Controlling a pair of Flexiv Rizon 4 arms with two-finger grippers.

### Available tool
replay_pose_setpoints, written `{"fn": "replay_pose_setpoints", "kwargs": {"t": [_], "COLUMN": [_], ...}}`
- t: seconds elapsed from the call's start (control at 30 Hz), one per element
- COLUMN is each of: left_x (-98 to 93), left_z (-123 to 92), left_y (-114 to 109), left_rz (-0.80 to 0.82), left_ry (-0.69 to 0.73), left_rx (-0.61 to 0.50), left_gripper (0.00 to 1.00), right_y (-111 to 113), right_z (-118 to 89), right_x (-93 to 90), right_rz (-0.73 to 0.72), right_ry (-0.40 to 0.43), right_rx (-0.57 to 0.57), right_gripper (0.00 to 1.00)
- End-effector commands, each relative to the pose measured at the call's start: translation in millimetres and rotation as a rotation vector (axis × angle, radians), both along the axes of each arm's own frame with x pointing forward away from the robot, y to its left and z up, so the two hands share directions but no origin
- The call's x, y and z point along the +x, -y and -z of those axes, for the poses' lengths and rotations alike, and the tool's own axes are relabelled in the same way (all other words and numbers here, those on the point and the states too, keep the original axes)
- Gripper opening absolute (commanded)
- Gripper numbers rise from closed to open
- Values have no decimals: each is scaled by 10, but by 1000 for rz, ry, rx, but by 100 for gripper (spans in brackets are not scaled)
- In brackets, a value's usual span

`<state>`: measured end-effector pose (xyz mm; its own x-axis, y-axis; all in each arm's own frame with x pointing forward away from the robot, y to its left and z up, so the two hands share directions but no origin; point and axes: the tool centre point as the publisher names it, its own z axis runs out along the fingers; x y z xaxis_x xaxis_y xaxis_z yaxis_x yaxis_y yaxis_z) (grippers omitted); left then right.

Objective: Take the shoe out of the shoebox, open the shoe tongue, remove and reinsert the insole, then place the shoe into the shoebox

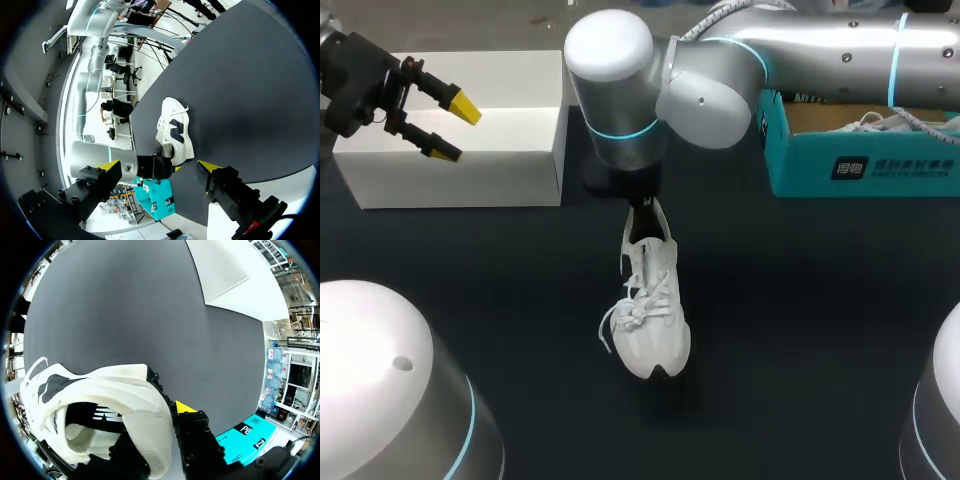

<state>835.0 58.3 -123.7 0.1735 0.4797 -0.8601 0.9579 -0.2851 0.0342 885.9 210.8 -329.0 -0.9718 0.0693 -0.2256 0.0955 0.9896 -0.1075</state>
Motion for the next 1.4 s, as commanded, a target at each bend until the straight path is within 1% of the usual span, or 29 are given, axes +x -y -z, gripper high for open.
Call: {"fn": "replay_pose_setpoints", "kwargs": {"t": [0.03, 0.1, 0.23, 0.33, 0.47, 0.57, 0.6, 1.27, 1.4], "left_x": [4, 4, 4, 4, 4, 4, 4, 4, 4], "left_z": [-4, -4, -4, -4, -4, -4, -4, -4, -4], "left_y": [-8, -8, -8, -8, -8, -8, -8, -8, -8], "left_rz": [2, 2, 2, 2, 2, 2, 2, 2, 2], "left_ry": [0, 0, 0, 0, 0, 0, 0, 0, 0], "left_rx": [2, 2, 2, 2, 2, 2, 2, 2, 2], "left_gripper": [100, 100, 100, 100, 100, 100, 100, 100, 100], "right_y": [103, 120, 152, 174, 195, 197, 193, 193, 464], "right_z": [-764, -981, -1387, -1585, -1722, -1772, -1776, -1776, -1813], "right_x": [-89, -85, -48, -18, -1, -42, -75, -75, 129], "right_rz": [-22, -52, -52, -47, -29, -14, 6, 6, 24], "right_ry": [5, 20, 17, 30, 52, 65, 60, 60, 53], "right_rx": [29, 47, 67, 70, 77, 103, 135, 135, 150], "right_gripper": [0, 0, 0, 0, 0, 0, 0, 0, 0]}}
